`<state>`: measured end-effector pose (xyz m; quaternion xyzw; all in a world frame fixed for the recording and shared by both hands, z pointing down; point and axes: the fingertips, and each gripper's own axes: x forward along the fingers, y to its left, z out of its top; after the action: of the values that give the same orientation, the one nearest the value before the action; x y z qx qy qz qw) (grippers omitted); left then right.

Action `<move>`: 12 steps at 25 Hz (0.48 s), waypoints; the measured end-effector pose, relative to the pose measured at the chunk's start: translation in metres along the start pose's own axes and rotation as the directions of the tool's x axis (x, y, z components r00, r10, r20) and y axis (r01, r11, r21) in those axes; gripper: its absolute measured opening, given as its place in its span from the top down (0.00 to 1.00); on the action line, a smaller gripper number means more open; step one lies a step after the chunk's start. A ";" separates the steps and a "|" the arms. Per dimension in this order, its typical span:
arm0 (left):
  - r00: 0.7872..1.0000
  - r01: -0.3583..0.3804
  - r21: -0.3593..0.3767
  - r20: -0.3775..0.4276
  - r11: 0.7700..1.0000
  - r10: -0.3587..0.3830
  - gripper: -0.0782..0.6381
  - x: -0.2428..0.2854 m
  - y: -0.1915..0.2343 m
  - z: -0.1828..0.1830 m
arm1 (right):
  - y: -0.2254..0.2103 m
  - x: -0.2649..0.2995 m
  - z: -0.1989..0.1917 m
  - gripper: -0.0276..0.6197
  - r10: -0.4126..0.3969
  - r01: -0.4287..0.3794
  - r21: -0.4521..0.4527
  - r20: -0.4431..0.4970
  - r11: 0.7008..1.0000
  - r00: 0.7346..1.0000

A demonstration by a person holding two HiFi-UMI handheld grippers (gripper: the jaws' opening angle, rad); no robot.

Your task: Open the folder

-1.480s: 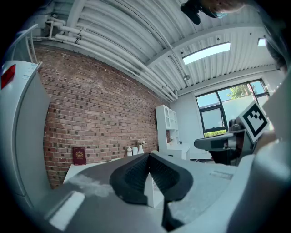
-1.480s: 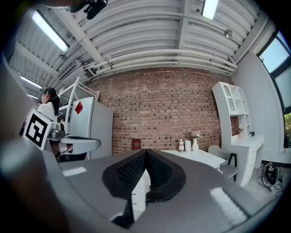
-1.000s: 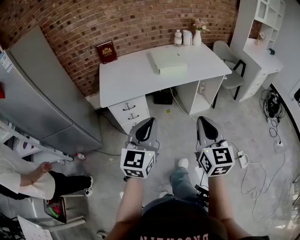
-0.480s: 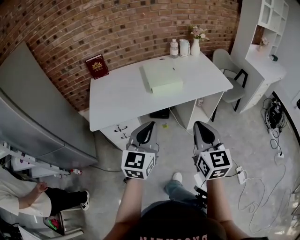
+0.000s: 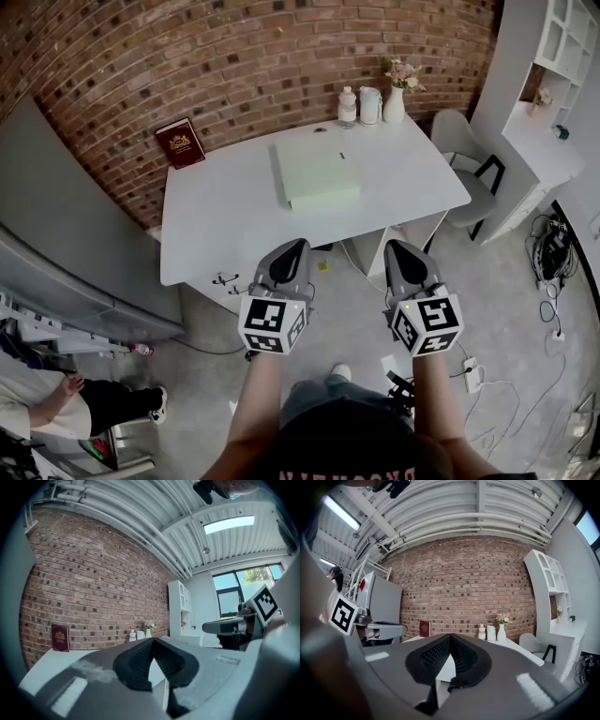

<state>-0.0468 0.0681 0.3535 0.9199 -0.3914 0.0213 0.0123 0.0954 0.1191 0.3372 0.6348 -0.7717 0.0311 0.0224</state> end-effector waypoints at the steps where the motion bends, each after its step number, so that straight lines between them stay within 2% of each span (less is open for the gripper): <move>1: 1.000 0.001 0.000 -0.004 1.000 -0.001 0.90 0.006 0.000 -0.001 | -0.006 0.004 -0.002 0.96 -0.002 0.002 0.004 -0.004 1.000 1.000; 12: 0.998 0.006 0.004 -0.056 1.000 -0.006 0.90 0.063 0.012 -0.020 | -0.051 0.040 -0.027 0.96 -0.029 0.031 0.054 -0.046 0.998 0.999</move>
<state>-0.0119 0.0151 0.3770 0.9201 -0.3881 0.0478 0.0214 0.1373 0.0720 0.3677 0.6458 -0.7603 0.0661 0.0232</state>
